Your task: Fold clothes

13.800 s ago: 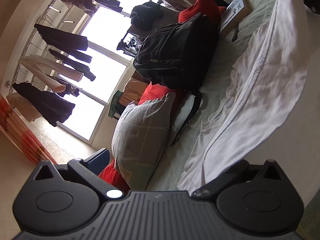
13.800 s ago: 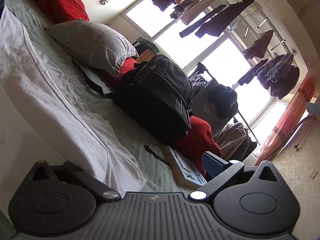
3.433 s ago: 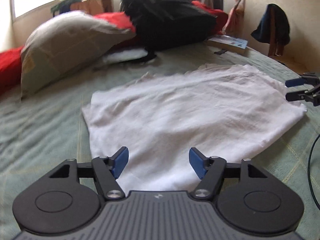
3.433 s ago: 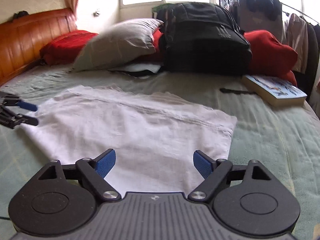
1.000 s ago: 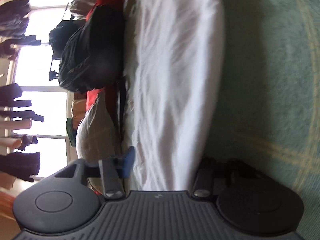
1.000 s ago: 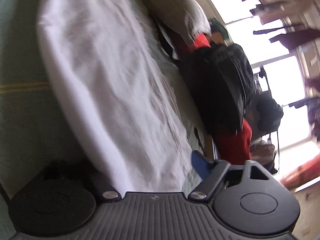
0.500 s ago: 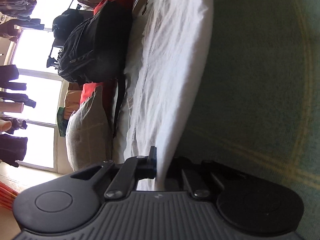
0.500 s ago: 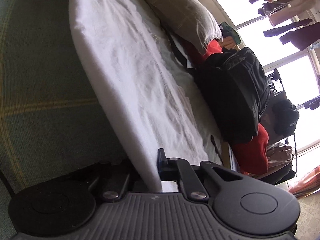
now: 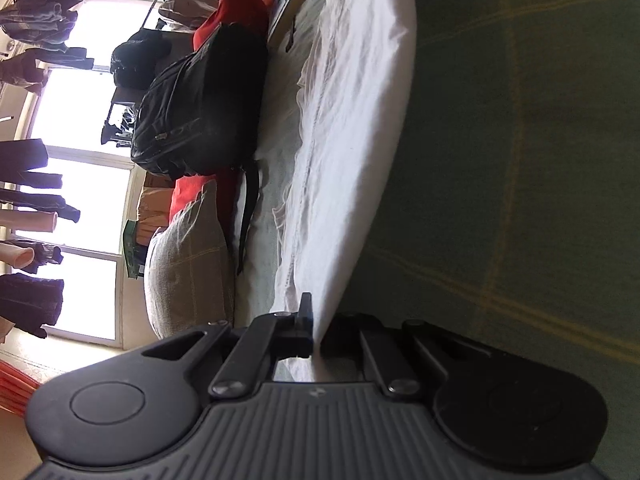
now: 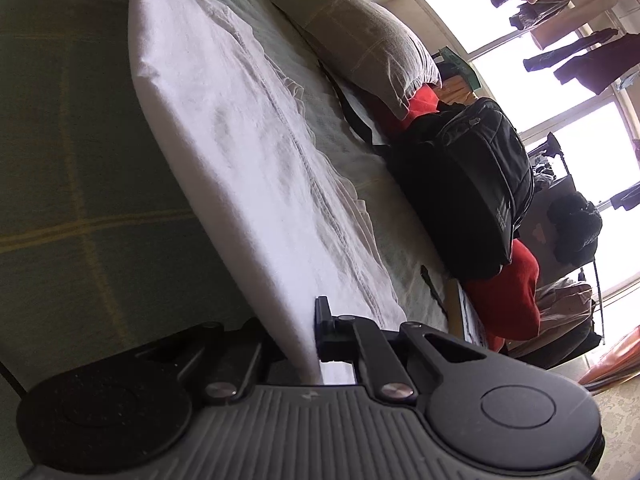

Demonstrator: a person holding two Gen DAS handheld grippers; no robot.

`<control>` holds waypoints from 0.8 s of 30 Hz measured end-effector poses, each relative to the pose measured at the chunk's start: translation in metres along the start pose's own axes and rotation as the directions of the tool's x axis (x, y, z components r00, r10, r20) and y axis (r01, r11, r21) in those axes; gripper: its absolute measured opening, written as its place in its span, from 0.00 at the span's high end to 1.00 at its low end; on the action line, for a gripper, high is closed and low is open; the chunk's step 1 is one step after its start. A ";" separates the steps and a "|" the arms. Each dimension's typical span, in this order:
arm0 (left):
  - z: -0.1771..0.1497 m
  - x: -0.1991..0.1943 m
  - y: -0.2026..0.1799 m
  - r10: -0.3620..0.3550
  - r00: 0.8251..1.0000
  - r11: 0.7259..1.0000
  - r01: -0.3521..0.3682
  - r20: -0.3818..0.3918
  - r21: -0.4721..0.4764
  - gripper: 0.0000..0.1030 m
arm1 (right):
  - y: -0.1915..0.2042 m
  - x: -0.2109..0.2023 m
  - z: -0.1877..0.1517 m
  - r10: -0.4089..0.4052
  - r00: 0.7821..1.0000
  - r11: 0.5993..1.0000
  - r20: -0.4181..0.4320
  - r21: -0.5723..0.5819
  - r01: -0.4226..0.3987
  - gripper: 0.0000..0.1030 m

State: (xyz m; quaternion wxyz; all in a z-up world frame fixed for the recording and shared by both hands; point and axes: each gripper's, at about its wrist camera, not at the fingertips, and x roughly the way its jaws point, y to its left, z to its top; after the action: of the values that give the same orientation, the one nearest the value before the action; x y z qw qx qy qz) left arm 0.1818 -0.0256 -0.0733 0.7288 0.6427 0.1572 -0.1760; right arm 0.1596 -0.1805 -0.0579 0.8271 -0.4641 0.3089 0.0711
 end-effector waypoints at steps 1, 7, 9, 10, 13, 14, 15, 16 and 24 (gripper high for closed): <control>0.000 -0.006 -0.002 -0.002 1.000 1.000 0.002 0.001 0.000 1.00 | 0.001 -0.005 -0.001 0.004 1.000 1.000 0.001 0.002 -0.004 0.94; -0.003 -0.047 -0.020 0.001 1.000 1.000 -0.001 0.008 0.012 1.00 | 0.013 -0.038 -0.010 0.021 1.000 1.000 0.013 0.009 -0.021 0.94; -0.005 -0.062 -0.028 0.000 1.000 1.000 0.000 0.010 0.022 1.00 | 0.019 -0.051 -0.014 0.033 0.999 0.999 0.017 0.014 -0.034 0.94; -0.006 -0.069 -0.033 0.000 1.000 1.000 0.000 0.010 0.030 1.00 | 0.022 -0.058 -0.016 0.036 0.999 0.999 0.020 0.012 -0.036 0.94; -0.010 -0.093 -0.048 0.004 1.000 0.999 -0.005 0.009 0.041 1.00 | 0.034 -0.079 -0.022 0.043 0.999 0.999 0.031 0.015 -0.043 0.94; -0.011 -0.100 -0.053 0.005 1.000 0.999 -0.006 0.009 0.042 1.00 | 0.038 -0.087 -0.025 0.045 0.998 0.999 0.034 0.017 -0.045 0.94; -0.012 -0.106 -0.059 0.008 1.000 0.999 -0.008 0.010 0.044 1.00 | 0.042 -0.094 -0.027 0.047 0.998 0.999 0.037 0.018 -0.047 0.94; -0.013 -0.112 -0.064 0.007 1.000 0.999 -0.007 0.011 0.043 1.00 | 0.047 -0.100 -0.030 0.049 0.998 0.999 0.039 0.016 -0.049 0.94; -0.020 -0.130 -0.092 -0.007 1.000 1.000 0.007 0.006 0.027 1.00 | 0.080 -0.125 -0.048 0.088 0.996 0.996 0.023 0.020 -0.088 0.94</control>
State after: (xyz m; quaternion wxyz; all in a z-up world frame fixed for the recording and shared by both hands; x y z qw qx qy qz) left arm 0.0238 -0.0092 -0.0979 0.7199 0.6515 0.1547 -0.1829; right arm 0.0058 -0.1535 -0.0614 0.8314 -0.4404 0.3207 0.1093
